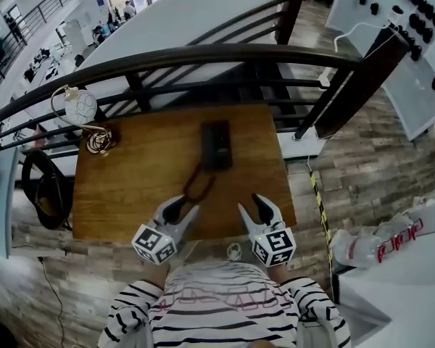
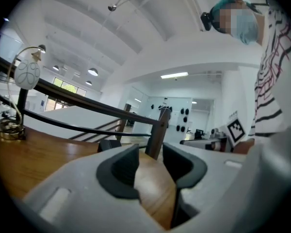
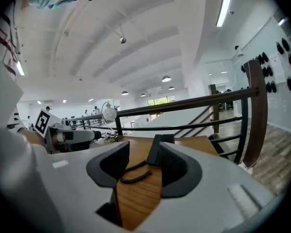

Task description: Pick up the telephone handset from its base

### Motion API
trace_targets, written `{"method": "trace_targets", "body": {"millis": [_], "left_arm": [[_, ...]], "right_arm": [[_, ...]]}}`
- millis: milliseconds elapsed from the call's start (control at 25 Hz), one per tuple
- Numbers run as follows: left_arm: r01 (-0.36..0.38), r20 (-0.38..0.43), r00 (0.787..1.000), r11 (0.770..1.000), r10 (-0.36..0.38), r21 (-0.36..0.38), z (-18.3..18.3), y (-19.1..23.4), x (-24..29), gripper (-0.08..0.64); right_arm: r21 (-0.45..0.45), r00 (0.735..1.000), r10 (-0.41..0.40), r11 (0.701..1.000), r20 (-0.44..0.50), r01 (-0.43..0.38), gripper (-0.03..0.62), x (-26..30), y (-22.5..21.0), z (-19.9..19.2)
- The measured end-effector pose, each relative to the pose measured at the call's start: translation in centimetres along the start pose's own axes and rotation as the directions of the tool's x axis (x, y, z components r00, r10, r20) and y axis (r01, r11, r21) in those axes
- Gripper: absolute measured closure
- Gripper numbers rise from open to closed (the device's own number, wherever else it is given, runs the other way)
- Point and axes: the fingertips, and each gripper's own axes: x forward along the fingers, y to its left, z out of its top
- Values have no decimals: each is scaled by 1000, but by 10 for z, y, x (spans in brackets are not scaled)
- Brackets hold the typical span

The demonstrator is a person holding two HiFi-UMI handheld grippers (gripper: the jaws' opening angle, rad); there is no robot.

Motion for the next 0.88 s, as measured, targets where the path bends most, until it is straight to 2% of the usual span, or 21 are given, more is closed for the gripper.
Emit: {"method": "trace_targets", "body": {"millis": [280,480,680,880], "left_arm": [[-121,-11,993,992,121,-26,-15,3,57,407],[-174,-18,985,984,173,-48,-6,13,78,405],[-173,-52,984,984,171,-37,10,41,92,405],[-132,-112,986,990,126,-46,17,75,116,399]], "right_arm": [[-58,991,133,989,-26,-134,407,16,-56,9],[-116,981,184,975,-57,-189,403,29,-77,12],[-107,981,181,976,-74,-188,397,53,-86,12],[-103,984,154,981,-84,-163,393,90,-91,19]]}}
